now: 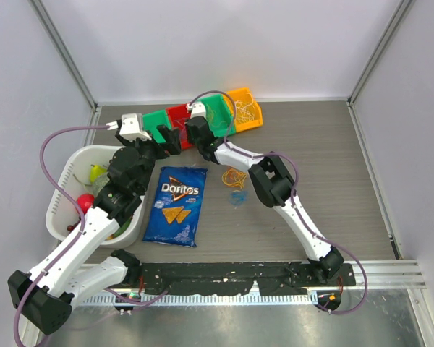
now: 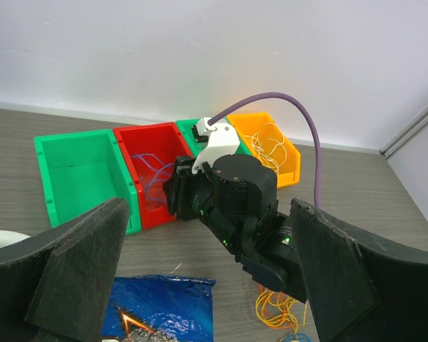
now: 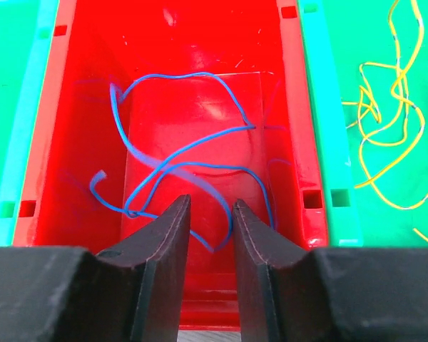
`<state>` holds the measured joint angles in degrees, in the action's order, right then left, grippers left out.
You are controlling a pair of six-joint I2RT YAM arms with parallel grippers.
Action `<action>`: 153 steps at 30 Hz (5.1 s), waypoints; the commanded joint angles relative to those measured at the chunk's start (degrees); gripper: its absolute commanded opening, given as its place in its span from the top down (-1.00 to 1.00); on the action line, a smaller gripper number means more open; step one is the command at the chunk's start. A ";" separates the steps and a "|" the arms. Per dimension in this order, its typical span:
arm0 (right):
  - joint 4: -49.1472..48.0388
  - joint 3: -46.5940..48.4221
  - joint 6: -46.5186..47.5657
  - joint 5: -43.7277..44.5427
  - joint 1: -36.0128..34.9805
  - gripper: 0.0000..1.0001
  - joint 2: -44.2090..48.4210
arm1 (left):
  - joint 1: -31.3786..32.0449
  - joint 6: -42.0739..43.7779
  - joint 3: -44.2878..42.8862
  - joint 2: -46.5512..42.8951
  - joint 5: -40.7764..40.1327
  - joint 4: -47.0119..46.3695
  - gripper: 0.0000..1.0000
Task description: Untangle the cables
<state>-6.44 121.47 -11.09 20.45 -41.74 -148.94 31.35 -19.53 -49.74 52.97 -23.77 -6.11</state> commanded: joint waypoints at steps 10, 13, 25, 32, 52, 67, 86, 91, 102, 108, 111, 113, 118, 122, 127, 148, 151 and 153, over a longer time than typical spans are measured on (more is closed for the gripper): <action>4.50 -7.29 -2.53 2.23 2.10 0.28 7.87 | -0.33 -0.69 -1.59 -0.50 0.65 -1.27 -0.98; 4.85 -8.00 -2.62 1.09 2.18 0.28 9.72 | -0.33 -0.51 -1.68 -0.33 0.39 -1.19 -0.98; 16.54 -8.05 -7.97 -5.16 2.19 -0.55 27.70 | -0.24 0.02 -1.94 -0.15 0.39 -0.83 -0.99; 18.39 -39.59 -16.85 -8.48 6.13 -0.57 48.47 | -0.24 -1.47 -2.03 0.64 2.85 -0.66 -0.99; -2.09 -71.02 -41.72 -17.37 15.90 -0.36 59.21 | 0.99 -4.02 -11.70 20.24 29.03 5.76 -0.96; -5.69 -72.25 -44.81 -19.57 15.37 -0.11 55.52 | 1.08 -5.26 -14.42 25.07 35.72 7.87 -0.96; -10.44 -70.49 -37.07 -34.50 15.46 0.99 74.32 | 1.43 -5.96 -15.30 27.89 43.28 6.46 -0.70; 2.10 -69.26 -36.11 -25.21 15.46 0.43 76.79 | 2.31 -5.70 -14.95 26.84 41.44 6.55 -0.72; 14.60 -71.55 -20.48 -30.49 12.22 -0.09 65.19 | 4.68 -2.71 -14.51 24.90 36.07 8.04 -0.74; 13.13 -74.44 -15.37 -27.22 9.66 -0.03 63.78 | 5.21 -2.80 -14.69 25.16 36.16 8.31 -0.74; 13.11 -74.36 -14.92 -25.20 8.78 0.03 62.46 | 5.21 -2.80 -14.69 25.25 36.16 8.39 -0.74; 14.25 -73.84 -14.57 -23.36 8.25 0.08 60.62 | 5.38 -2.62 -14.78 25.34 35.99 8.39 -0.74; 15.31 -74.36 -14.48 -21.41 6.76 -0.03 59.82 | 5.56 -2.36 -15.04 25.52 35.81 9.01 -0.74; 13.82 -76.64 -15.80 -22.20 4.65 -0.08 60.18 | 5.73 -2.62 -15.22 25.52 35.99 9.10 -0.75; 14.17 -77.87 -17.91 -22.82 4.21 0.25 61.05 | 5.82 -2.62 -15.22 25.78 35.99 9.10 -0.75; 30.08 -58.12 -13.61 -16.22 4.12 0.99 89.18 | 6.18 -3.76 -8.37 19.46 47.40 -6.18 -0.78; 30.78 -54.86 -12.20 -17.37 4.12 0.99 88.74 | 6.17 -3.41 -5.47 16.82 47.85 -10.75 -0.81; 31.13 -53.45 -11.76 -17.46 4.21 0.99 88.56 | 6.26 -2.89 -4.32 16.03 47.59 -12.34 -0.77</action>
<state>22.87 64.14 -25.47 2.74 -37.43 -60.27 37.21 -23.00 -55.88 72.36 21.23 -8.45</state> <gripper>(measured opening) 0.024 0.901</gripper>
